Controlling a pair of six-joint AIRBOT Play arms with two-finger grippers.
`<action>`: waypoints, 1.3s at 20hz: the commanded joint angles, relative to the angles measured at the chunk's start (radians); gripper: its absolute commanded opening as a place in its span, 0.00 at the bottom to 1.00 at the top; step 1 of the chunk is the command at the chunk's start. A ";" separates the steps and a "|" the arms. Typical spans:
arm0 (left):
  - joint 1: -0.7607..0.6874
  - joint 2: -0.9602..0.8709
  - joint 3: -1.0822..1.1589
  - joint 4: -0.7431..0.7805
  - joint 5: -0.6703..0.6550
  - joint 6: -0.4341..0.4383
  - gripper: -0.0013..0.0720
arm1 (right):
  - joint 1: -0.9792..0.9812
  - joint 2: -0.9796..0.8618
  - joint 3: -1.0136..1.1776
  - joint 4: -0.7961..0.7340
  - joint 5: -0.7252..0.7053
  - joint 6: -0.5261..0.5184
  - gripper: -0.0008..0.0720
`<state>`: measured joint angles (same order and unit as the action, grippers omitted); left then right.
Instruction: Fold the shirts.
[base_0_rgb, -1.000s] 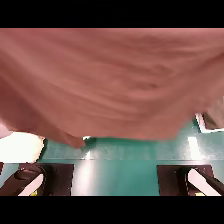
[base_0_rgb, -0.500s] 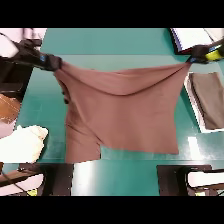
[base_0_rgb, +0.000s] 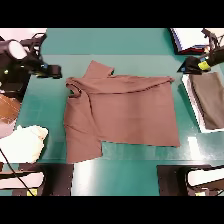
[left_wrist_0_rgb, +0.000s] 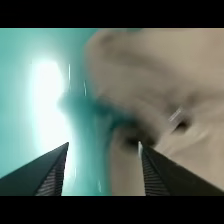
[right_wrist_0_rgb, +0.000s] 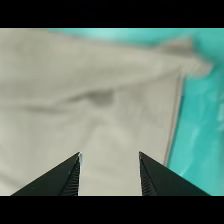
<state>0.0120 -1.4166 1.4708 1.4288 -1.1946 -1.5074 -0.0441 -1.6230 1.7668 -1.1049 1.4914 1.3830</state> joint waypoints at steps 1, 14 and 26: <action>0.124 0.102 -0.149 -0.074 -0.134 0.024 0.74 | -0.079 0.140 -0.217 0.123 0.048 -0.060 0.57; 0.097 0.308 -0.838 -0.418 0.153 0.145 0.74 | -0.145 0.506 -0.744 0.240 -0.078 -0.113 0.57; 0.059 0.343 -0.768 -0.409 0.108 0.126 0.05 | -0.190 0.602 -0.833 -0.060 -0.020 -0.051 0.58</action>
<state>0.0731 -1.0946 0.6640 1.0187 -1.0519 -1.3922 -0.2050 -1.0454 0.9886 -0.9997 1.4368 1.2881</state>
